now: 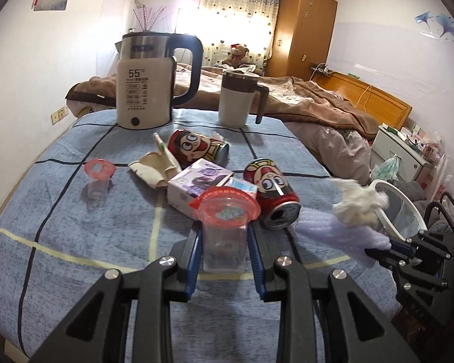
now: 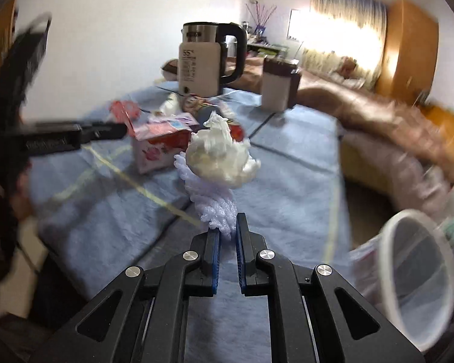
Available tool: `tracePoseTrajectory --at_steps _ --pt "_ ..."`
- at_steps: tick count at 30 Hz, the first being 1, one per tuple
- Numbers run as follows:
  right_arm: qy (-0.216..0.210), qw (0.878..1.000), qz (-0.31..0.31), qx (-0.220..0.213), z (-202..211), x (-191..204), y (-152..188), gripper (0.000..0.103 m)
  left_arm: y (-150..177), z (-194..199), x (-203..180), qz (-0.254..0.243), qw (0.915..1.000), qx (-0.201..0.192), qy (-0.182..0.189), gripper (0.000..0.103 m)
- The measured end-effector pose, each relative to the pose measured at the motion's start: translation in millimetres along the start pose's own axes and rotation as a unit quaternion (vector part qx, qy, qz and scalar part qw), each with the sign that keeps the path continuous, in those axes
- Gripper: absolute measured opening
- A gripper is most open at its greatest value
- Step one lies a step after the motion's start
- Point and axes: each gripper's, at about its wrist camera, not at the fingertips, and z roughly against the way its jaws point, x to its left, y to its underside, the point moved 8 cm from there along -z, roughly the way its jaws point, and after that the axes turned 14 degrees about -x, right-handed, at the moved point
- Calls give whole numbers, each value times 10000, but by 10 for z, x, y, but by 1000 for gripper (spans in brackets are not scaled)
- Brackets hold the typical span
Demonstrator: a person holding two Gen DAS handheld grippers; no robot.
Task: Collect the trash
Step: 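Lift and carry the red-lidded cup and lavender net over the trash bin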
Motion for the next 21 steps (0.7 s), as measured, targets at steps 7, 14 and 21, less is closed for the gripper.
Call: tracePoseTrajectory --at_steps 7,14,21 --pt "-159 9993 -323 29 8 -79 9 10 -19 66 -98 -50 10000 -59 62 31" --pt "725 9939 822 -142 161 -92 -96 9 -76 81 -155 -11 9999 -137 92 31" --pt "864 9954 -78 -414 330 -399 -162 10 -138 89 -364 -165 9994 -134 269 31"
